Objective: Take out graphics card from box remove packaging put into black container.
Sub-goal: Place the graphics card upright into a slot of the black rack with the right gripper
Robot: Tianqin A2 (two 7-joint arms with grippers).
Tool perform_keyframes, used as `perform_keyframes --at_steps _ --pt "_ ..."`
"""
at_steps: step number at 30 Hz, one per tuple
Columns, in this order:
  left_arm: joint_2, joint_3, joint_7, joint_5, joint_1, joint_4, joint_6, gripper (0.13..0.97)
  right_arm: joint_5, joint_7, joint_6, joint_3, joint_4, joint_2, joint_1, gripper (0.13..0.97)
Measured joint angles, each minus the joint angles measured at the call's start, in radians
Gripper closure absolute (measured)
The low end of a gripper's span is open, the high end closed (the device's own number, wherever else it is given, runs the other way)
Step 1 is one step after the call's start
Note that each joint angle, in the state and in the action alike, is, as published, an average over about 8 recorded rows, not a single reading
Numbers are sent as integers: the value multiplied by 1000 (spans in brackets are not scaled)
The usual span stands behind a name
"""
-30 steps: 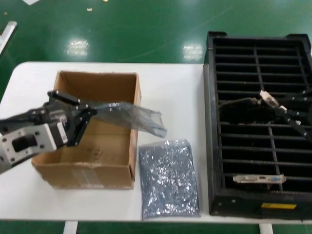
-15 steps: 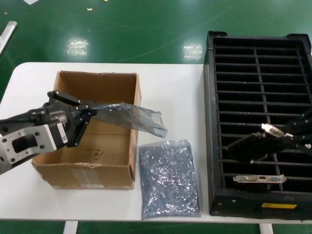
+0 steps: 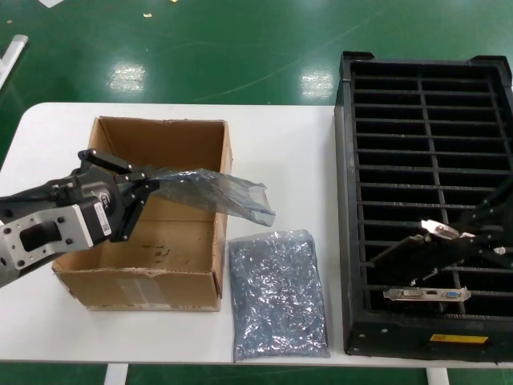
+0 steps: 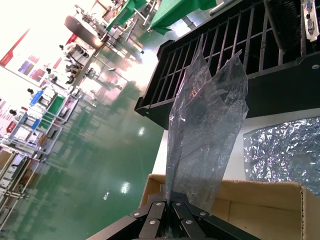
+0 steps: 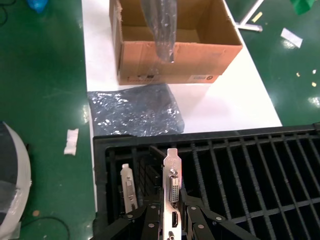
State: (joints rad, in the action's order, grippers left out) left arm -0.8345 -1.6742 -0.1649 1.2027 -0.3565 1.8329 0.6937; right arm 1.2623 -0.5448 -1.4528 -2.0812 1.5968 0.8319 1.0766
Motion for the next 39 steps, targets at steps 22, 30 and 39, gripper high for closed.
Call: perform_keyframes --at_steps 22,30,39 --pt "0 0 0 0 0 0 0 959 -89 42 3 -55 -88 -45 27 908" --pt "0 0 0 0 0 0 0 959 -125 63 20 -72 -106 -59 27 908" --pt "0 0 0 0 0 0 0 959 -173 75 40 -96 -98 -77 22 908"
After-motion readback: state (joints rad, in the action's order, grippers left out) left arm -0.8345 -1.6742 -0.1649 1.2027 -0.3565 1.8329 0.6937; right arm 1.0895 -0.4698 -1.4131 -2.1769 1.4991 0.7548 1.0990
